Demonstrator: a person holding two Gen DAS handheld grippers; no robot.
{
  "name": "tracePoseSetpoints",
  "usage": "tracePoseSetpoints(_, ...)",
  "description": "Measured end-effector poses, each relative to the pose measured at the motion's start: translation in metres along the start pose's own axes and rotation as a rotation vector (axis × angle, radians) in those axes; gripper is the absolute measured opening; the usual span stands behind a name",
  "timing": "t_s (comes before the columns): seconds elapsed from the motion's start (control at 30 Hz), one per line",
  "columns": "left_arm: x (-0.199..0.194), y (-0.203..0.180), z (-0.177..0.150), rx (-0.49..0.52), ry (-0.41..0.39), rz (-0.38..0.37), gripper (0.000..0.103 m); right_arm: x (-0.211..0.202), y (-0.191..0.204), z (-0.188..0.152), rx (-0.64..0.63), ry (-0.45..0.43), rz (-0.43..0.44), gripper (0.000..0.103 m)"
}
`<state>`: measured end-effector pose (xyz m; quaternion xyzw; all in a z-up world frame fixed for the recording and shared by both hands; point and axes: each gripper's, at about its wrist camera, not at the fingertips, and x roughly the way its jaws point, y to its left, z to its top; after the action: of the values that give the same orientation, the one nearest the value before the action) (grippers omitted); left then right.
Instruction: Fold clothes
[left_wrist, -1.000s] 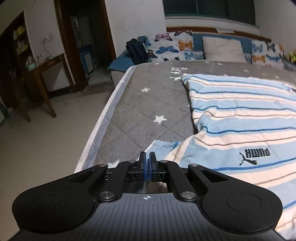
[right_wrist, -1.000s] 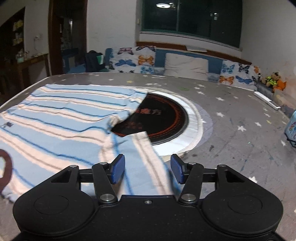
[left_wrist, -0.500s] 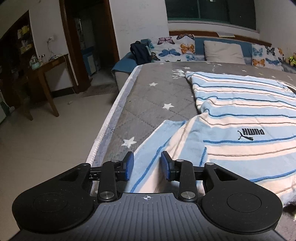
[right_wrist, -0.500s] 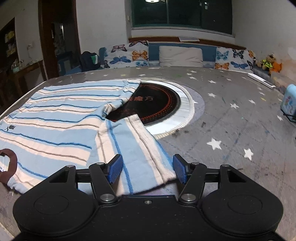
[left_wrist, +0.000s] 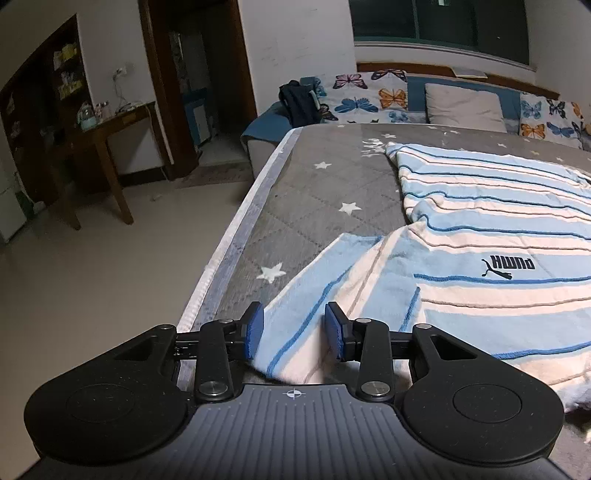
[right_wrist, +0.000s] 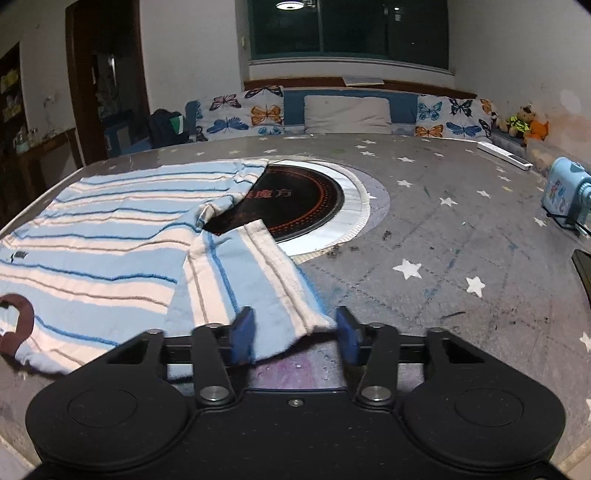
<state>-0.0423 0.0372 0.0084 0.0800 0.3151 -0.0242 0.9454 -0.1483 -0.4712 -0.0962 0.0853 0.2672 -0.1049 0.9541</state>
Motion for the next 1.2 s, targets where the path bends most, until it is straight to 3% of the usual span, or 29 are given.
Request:
tracePoseSetpoints(0.03, -0.002, 0.001, 0.000, -0.007, -0.001, 0.001, 0.038, 0.000, -0.001, 0.000, -0.001, 0.000, 0.000, 0.028)
tracePoseSetpoints(0.1, -0.006, 0.003, -0.001, -0.019, -0.004, 0.001, 0.039, 0.000, -0.003, 0.001, 0.026, -0.004, 0.024, 0.014)
tracePoseSetpoints(0.2, -0.014, 0.004, -0.003, -0.025, -0.014, 0.012, 0.041, -0.002, -0.002, 0.003, 0.067, -0.013, 0.083, 0.010)
tracePoseSetpoints(0.7, -0.048, 0.012, -0.010, -0.056, -0.063, 0.043, 0.053, -0.010, 0.085, 0.024, -0.033, -0.027, 0.412, 0.010)
tracePoseSetpoints(0.9, -0.049, 0.017, -0.013, -0.076, -0.051, 0.044, 0.058, 0.009, 0.108, 0.012, -0.061, 0.038, 0.435, 0.011)
tracePoseSetpoints(1.2, -0.046, 0.020, -0.017, -0.109, -0.027, 0.035, 0.060, 0.008, 0.109, 0.013, -0.098, 0.073, 0.440, 0.026)
